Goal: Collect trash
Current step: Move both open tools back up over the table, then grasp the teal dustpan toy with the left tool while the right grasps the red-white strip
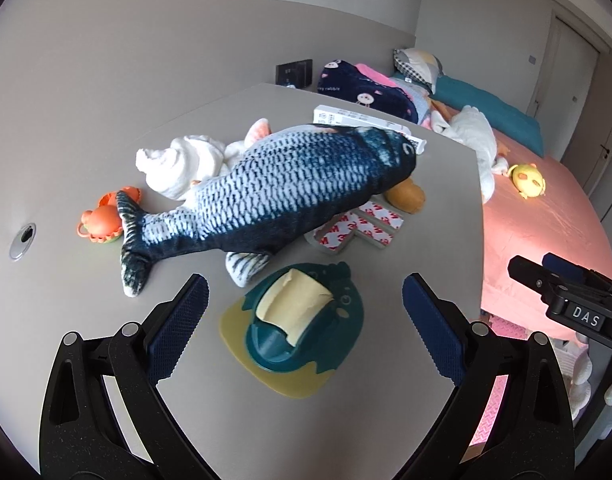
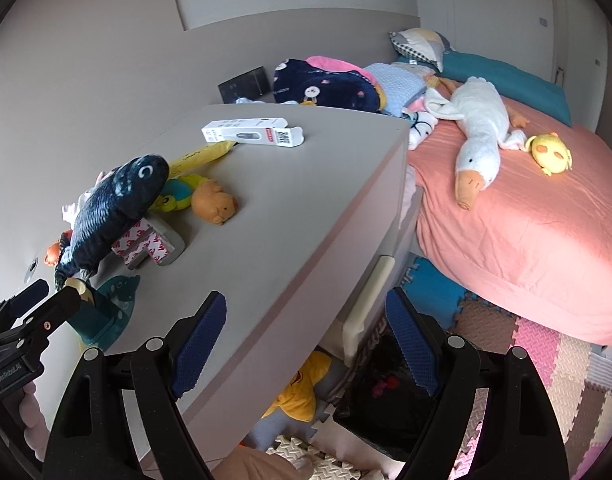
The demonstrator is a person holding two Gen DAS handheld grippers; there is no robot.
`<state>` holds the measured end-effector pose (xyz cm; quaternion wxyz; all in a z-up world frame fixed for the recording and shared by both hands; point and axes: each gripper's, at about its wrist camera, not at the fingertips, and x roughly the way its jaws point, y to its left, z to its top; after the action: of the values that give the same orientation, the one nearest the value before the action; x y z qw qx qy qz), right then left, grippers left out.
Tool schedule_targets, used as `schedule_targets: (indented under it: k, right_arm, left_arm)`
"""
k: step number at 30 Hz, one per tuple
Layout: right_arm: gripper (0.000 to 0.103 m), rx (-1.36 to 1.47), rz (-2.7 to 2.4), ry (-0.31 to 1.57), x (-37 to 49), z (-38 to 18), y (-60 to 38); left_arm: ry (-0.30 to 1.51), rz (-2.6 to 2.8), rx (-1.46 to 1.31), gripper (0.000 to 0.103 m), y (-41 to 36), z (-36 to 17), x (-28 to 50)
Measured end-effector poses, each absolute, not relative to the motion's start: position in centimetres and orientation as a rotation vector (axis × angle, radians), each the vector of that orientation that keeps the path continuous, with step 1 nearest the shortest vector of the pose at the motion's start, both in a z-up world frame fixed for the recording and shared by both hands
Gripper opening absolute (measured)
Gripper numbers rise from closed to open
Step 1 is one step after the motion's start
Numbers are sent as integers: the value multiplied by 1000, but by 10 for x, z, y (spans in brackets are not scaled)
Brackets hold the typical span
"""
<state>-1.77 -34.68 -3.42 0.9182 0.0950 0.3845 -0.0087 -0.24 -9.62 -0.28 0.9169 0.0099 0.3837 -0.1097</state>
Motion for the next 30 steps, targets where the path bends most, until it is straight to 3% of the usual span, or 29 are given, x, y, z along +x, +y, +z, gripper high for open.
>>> schedule_targets:
  k: [9, 12, 13, 16, 23, 28, 30]
  right_arm:
    - [82, 102, 143, 786, 1, -32, -304]
    - [82, 80, 160, 798, 7, -34, -293]
    - [82, 75, 164, 802, 9, -35, -291]
    - [82, 52, 171, 807, 17, -35, -282]
    - [82, 10, 190, 814, 38, -33, -263]
    - [65, 22, 186, 838, 55, -37, -256]
    - [64, 22, 187, 842, 60, -38, -254]
  left_arm:
    - [858, -224, 15, 92, -79, -29, 15]
    - [888, -270, 5, 76, -79, -35, 18]
    - [896, -286, -6, 66, -79, -36, 19]
    - [897, -294, -25, 57, -76, -36, 19]
    - [896, -316, -61, 52, -75, -36, 20]
    - [896, -318, -61, 47, -77, -35, 19]
    - [897, -308, -48, 47, -80, -34, 20]
